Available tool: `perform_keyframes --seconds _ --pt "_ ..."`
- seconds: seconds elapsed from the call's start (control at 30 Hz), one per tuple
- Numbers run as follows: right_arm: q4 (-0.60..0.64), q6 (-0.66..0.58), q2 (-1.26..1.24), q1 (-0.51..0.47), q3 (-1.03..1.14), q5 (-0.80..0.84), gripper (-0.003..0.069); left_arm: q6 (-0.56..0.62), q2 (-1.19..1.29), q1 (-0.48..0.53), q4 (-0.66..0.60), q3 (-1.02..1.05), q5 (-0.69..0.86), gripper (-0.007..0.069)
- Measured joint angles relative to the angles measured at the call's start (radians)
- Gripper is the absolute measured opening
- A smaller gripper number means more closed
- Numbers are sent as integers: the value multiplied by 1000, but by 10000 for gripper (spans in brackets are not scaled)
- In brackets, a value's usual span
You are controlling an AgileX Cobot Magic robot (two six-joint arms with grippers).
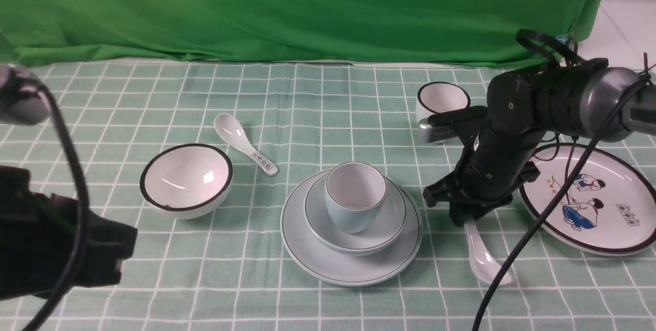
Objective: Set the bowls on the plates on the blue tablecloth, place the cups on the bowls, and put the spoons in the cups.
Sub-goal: 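Move the gripper down to the white spoon beside the saucer, then move the spoon over the cup on the plates and lower it into the cup with the right gripper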
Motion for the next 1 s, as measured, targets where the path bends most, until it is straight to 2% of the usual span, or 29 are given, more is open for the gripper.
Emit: perform_keyframes --seconds 0.13,0.23,0.33,0.47,0.5,0.53,0.6,0.8,1.0 --pt "3 -13 -69 3 7 4 188 -28 -8 0 48 0 -1 8" --pt "3 -13 -194 31 44 -69 188 -32 -8 0 70 0 -7 8" --pt "5 -10 -359 111 140 -315 188 -39 -8 0 81 0 -36 8" --pt "9 18 -477 227 306 -762 188 -42 -8 0 104 0 -54 8" --pt "10 20 -479 232 314 -784 188 -43 -8 0 106 0 -54 8" --pt "10 19 -482 273 391 -1018 188 -46 -8 0 115 0 -54 8" --pt "10 12 -465 297 442 -1205 188 -47 -8 0 118 0 -54 8" --pt "10 -3 -372 306 460 -1389 188 -47 -8 0 130 0 -54 8" --pt "10 -24 -307 306 460 -1423 188 -47 -8 0 134 0 -54 8"
